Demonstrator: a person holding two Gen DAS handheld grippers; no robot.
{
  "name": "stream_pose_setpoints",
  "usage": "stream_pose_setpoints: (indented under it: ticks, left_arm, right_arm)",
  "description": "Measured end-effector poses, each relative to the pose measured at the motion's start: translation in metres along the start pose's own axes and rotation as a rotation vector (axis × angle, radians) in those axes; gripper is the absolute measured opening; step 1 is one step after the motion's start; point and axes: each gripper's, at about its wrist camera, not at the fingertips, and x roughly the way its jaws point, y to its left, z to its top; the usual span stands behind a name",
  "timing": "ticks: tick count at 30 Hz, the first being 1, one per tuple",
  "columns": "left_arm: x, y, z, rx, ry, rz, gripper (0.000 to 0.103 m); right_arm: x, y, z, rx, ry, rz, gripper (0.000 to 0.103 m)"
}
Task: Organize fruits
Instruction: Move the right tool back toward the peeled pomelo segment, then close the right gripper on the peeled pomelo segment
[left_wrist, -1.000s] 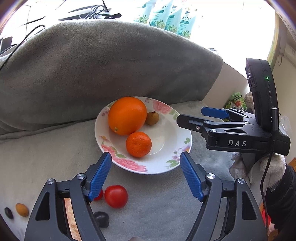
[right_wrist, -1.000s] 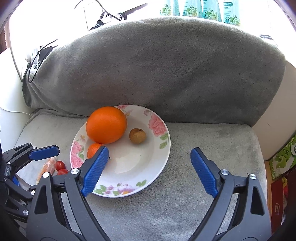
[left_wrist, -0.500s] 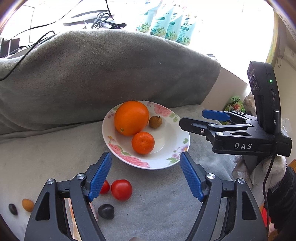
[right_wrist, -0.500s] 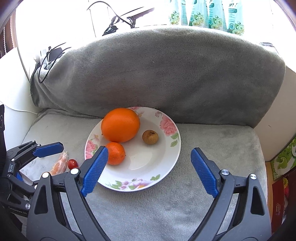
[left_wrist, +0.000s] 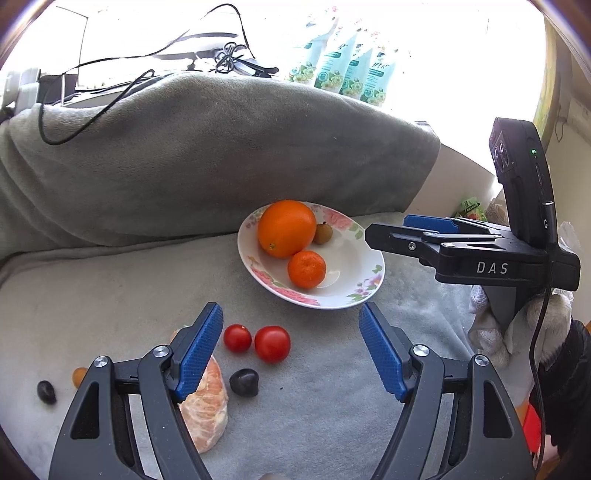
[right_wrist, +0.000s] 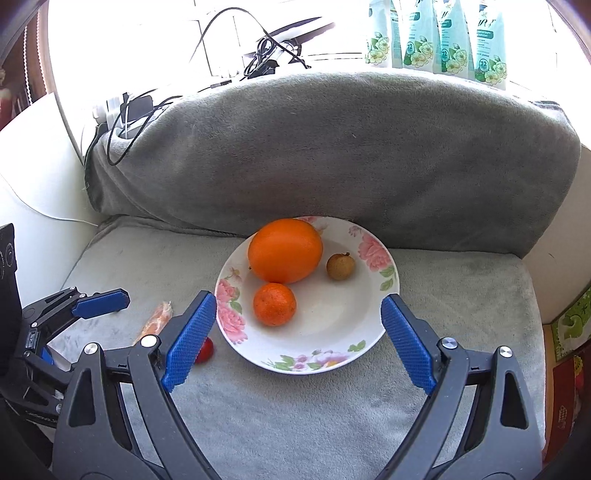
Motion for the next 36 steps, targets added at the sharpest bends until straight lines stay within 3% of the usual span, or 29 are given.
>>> stream_pose_setpoints:
  ticks: [10,21,26,28,36]
  left_arm:
    - [-0.037,0.021,-0.031,-0.023,-0.005,0.048,0.076]
    - [-0.047,0.042,-0.062,-0.066,0.032,0.077,0.076]
    - [-0.042,0.048,-0.072,-0.086,0.050,0.071,0.074]
    - [-0.039,0.051,-0.074,-0.100,0.061,0.063,0.068]
    - [-0.023,0.059,-0.082,-0.145,0.105,0.022,0.062]
  right_arm:
    - [0.002,0.028,-0.001,-0.023,0.021,0.080,0.093]
    - [0.023,0.067,-0.005,-0.024,0.111,0.222,0.092]
    - [0.041,0.081,-0.011,0.009,0.197,0.294,0.077]
    - [0.046,0.088,-0.013,0.013,0.224,0.321,0.068]
    - [0.071,0.104,-0.018,0.069,0.314,0.370,0.057]
